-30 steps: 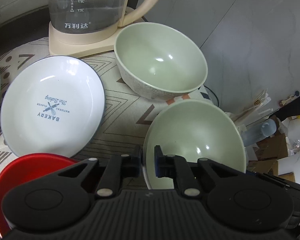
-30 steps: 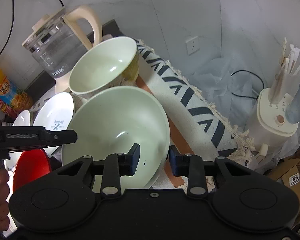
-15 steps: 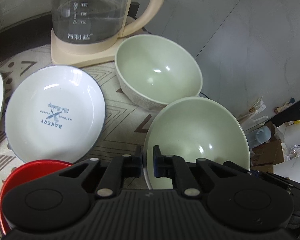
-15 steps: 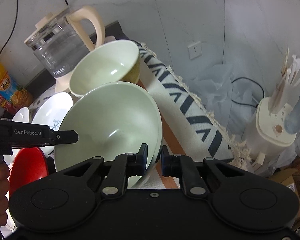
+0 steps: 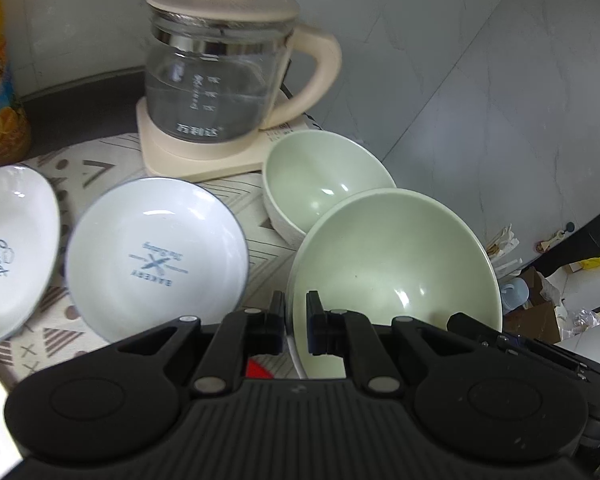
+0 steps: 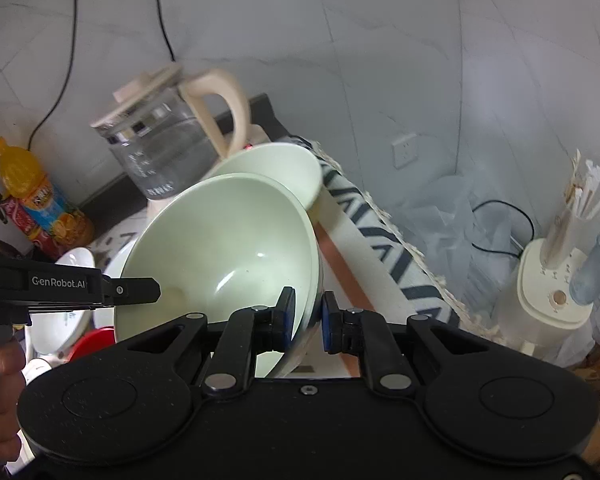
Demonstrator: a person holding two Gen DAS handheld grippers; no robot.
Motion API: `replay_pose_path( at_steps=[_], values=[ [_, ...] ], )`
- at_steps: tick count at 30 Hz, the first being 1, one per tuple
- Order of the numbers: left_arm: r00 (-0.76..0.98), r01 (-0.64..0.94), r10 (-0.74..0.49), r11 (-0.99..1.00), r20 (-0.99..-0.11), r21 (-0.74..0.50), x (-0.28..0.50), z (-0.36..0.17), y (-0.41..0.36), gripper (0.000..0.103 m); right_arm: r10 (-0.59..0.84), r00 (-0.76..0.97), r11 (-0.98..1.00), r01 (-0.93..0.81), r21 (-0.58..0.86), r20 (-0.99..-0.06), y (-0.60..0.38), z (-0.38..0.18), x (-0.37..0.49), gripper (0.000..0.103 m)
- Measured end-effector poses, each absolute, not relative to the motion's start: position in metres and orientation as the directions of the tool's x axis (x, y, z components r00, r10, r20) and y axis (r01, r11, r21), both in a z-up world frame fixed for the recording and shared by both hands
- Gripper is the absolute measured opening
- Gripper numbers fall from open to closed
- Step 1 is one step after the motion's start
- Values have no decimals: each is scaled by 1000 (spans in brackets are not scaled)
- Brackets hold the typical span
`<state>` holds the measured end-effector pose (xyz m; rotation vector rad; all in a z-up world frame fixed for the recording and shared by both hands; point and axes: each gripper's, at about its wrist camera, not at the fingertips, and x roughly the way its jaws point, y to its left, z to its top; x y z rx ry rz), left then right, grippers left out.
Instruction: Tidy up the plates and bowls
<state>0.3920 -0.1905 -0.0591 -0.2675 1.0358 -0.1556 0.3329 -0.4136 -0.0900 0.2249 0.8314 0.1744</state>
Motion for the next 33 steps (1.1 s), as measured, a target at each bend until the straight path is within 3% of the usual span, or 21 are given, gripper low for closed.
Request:
replay_pose_path(
  at_steps=[33],
  values=[
    [548,-61,-206,957,-811,-285,318,-32,-84,9,280,680,956,-132,262,-677,-306,-60,276,14]
  ],
)
